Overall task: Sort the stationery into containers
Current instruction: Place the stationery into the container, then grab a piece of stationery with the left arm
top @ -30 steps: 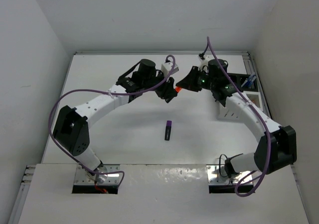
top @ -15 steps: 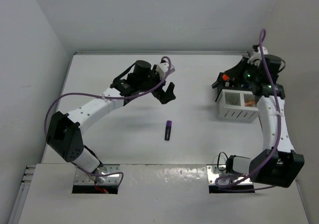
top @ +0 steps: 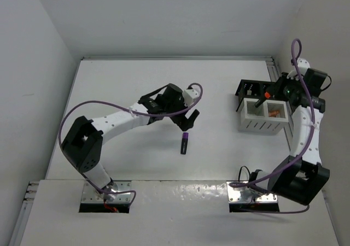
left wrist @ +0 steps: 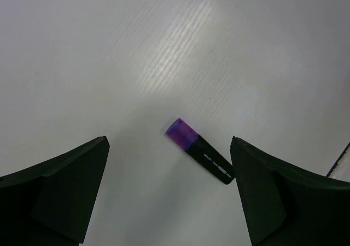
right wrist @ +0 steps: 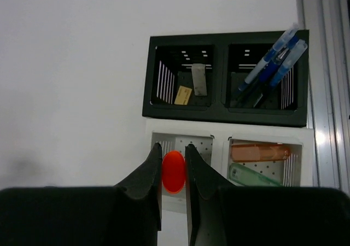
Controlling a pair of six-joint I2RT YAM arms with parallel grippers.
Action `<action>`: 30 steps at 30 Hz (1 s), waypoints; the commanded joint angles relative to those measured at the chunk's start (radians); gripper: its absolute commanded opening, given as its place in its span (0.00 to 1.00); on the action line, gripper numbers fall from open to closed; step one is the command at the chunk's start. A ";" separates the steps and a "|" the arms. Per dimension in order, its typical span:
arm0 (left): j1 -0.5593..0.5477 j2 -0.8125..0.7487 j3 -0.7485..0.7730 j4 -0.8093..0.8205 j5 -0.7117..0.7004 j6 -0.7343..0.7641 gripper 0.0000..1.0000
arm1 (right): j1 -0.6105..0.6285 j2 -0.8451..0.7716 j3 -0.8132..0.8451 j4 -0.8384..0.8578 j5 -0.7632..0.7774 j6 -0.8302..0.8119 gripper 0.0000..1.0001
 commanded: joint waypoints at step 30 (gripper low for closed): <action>-0.197 0.261 -0.094 0.037 -0.239 -0.384 0.86 | 0.056 -0.017 -0.027 -0.090 -0.021 -0.071 0.69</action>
